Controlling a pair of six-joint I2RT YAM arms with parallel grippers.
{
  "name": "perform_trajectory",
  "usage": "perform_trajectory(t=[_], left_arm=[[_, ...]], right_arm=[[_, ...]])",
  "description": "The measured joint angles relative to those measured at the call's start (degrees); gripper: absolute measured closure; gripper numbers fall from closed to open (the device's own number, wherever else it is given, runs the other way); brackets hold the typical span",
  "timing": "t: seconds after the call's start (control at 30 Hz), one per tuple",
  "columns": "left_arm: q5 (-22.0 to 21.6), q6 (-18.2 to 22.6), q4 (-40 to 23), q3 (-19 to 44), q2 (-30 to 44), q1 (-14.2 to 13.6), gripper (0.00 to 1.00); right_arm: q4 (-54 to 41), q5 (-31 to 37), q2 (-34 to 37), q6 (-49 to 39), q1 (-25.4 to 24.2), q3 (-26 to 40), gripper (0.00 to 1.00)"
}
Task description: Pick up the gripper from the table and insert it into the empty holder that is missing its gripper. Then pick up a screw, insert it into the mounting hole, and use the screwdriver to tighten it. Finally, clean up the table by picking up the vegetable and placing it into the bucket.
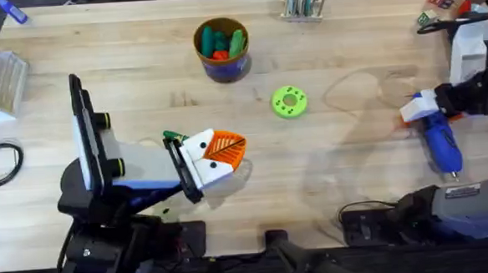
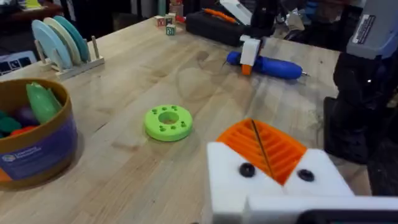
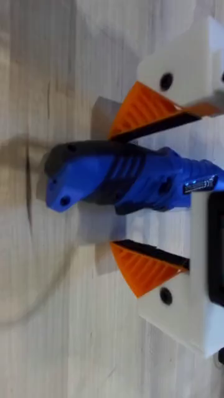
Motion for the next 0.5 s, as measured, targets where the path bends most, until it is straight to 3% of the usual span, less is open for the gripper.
perform_trajectory(t=[0.13, 0.23, 0.4, 0.43, 0.5], left_arm=[[0.0, 0.0, 0.0, 0.0, 0.0, 0.0, 0.99], [0.0, 0.0, 0.0, 0.0, 0.0, 0.0, 0.99], [0.01, 0.0, -0.01, 0.0, 0.0, 0.0, 0.99], [0.0, 0.0, 0.0, 0.0, 0.0, 0.0, 0.99], [0.0, 0.0, 0.0, 0.0, 0.0, 0.0, 0.99]], right_arm=[[0.19, 0.35, 0.0, -0.27, 0.01, 0.0, 0.035], [0.87, 1.13, 0.14, -0.53, -0.04, 0.0, 0.188], [2.34, 2.79, 0.46, -0.96, -0.33, 0.09, 0.874], [2.4, 2.73, 0.61, -0.68, -0.33, 0.09, 0.957], [2.33, 2.75, 0.59, -0.6, -0.29, 0.09, 0.978]])
